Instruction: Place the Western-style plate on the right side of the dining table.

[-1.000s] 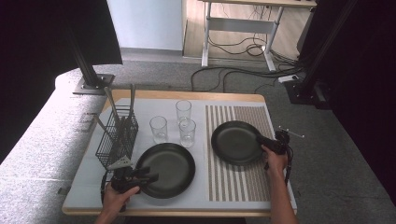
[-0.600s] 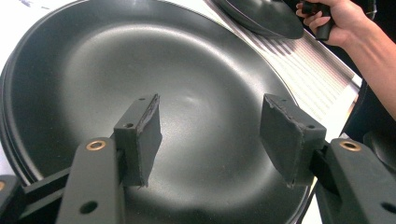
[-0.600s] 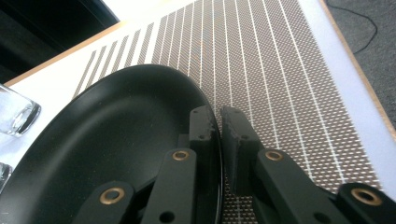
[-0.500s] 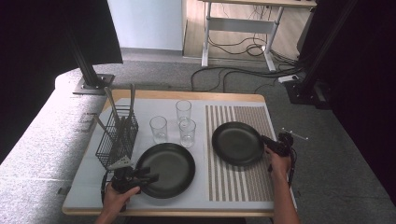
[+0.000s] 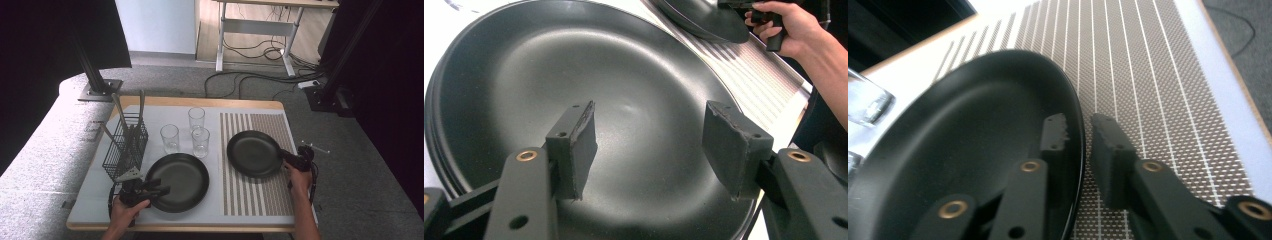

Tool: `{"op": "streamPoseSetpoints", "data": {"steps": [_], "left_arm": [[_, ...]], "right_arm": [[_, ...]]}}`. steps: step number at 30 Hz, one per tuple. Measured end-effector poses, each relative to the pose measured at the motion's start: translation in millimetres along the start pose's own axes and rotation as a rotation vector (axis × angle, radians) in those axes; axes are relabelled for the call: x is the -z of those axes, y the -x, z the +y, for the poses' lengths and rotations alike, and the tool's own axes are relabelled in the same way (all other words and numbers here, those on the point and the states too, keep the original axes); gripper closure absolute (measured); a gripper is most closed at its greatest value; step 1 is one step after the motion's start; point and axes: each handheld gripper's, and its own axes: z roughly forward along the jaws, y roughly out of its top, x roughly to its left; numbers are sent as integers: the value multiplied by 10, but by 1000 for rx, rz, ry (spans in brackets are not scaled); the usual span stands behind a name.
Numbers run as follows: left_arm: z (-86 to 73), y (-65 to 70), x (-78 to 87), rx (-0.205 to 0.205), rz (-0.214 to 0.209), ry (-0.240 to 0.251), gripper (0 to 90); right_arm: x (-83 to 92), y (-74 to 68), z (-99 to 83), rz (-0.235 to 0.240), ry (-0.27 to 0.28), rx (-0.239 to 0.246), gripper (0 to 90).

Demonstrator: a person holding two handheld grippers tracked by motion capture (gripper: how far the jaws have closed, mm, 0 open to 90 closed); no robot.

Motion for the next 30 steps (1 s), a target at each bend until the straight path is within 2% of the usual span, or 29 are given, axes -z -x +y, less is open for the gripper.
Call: {"op": "streamPoseSetpoints", "data": {"steps": [1, 4, 5, 9, 16, 23, 30], "left_arm": [[1, -4, 1, -3, 4, 3, 387], [5, -2, 1, -4, 4, 5, 387], [10, 3, 2, -10, 4, 5, 388], [20, 2, 8, -11, 2, 8, 387], [33, 0, 14, -13, 0, 14, 387], [53, 3, -8, -22, -2, 17, 387], [56, 15, -15, -28, 1, 17, 387]], "right_arm": [[49, -11, -12, 14, 31, 11, 708], [92, -34, -15, 18, 44, 25, 677], [164, -77, -24, 36, 84, 50, 650], [278, -171, -41, 67, 116, 82, 619], [361, -322, -94, 109, 123, 130, 582], [385, -515, -223, 183, 125, 174, 544], [368, -629, -312, 214, 110, 203, 528]]}}
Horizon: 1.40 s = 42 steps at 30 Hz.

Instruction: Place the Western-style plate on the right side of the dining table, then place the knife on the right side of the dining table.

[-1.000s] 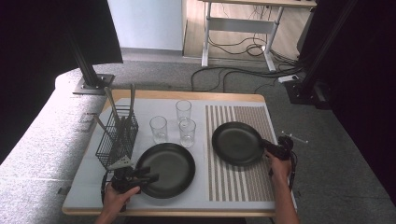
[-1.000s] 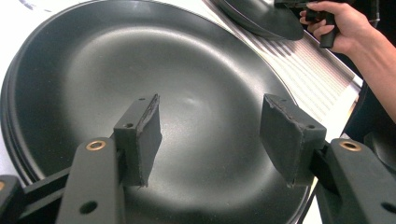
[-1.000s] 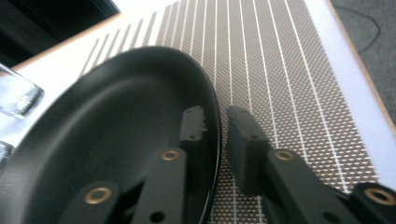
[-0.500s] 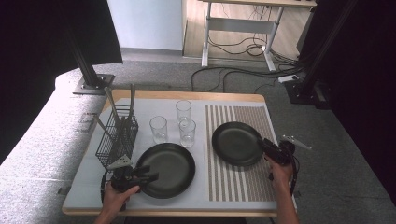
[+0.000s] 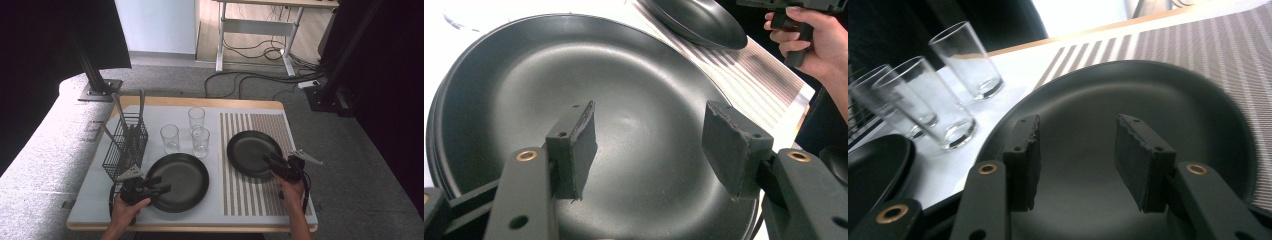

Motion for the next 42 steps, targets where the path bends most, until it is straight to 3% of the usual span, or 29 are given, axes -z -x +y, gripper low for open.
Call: {"op": "streamPoseSetpoints", "data": {"steps": [13, 28, 42], "left_arm": [[10, 28, 26, -22, 30, 14, 385], [14, 29, 67, -28, 51, 26, 383], [42, 45, 145, -65, 90, 47, 387]], "right_arm": [[-122, -291, -134, 58, -28, 72, 506], [-191, -459, -156, 97, -25, 103, 503], [-215, -594, -185, 130, -32, 132, 499]]}}
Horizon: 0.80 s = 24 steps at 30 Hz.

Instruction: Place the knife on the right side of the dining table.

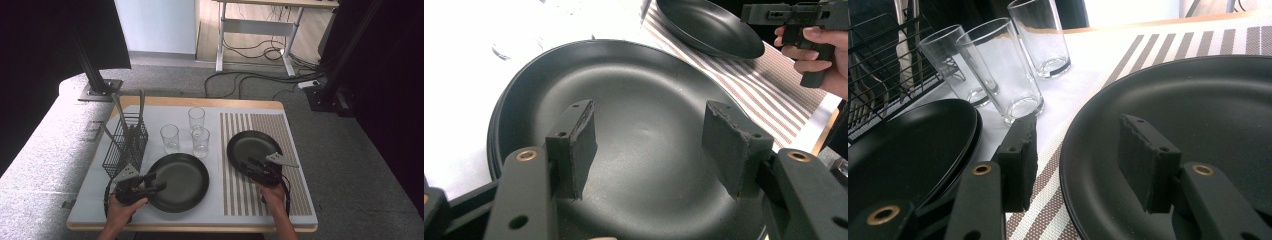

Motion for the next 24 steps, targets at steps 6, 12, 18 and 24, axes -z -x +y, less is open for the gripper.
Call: {"op": "streamPoseSetpoints", "data": {"steps": [6, 12, 18, 24], "left_arm": [[2, -1, 10, -3, 4, 3, 386], [-3, -2, 10, -3, 4, 0, 385], [0, -2, 12, -3, 4, 1, 385], [25, 18, 53, -15, 9, 13, 385]], "right_arm": [[-25, -16, -24, 3, -11, 5, 497], [-38, -21, -40, 2, -15, 7, 494], [-39, -37, -50, 3, -16, 14, 491], [-40, -77, -53, 15, -12, 25, 490]]}}
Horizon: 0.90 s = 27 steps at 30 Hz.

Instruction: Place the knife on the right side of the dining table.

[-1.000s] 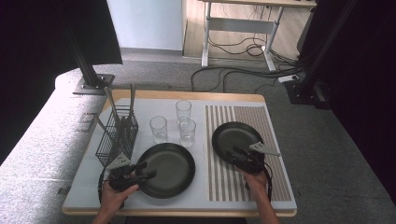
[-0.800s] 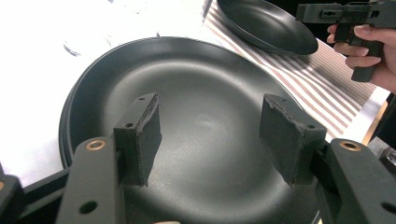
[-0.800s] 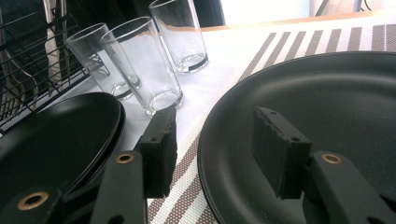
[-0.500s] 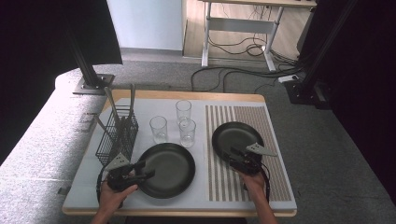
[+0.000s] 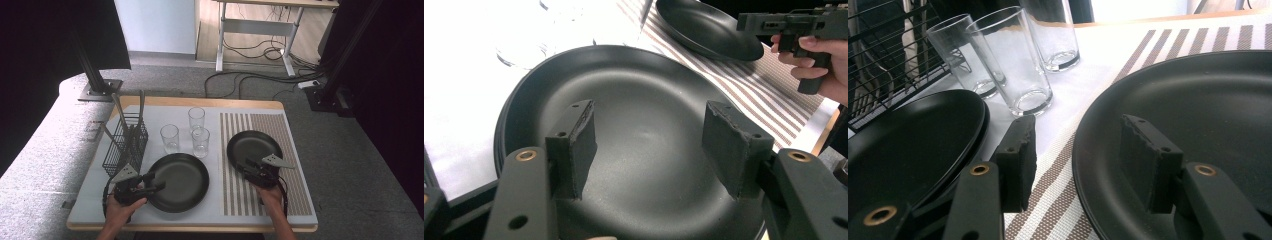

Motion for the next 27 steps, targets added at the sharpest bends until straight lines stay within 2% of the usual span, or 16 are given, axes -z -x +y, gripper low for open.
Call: {"op": "streamPoseSetpoints", "data": {"steps": [9, 27], "left_arm": [[60, 2, 101, -20, 30, 26, 386], [103, -56, 222, -11, 50, 54, 386]], "right_arm": [[-26, -77, -9, 18, -7, 16, 488], [-71, -142, -30, 33, -25, 29, 487]]}}
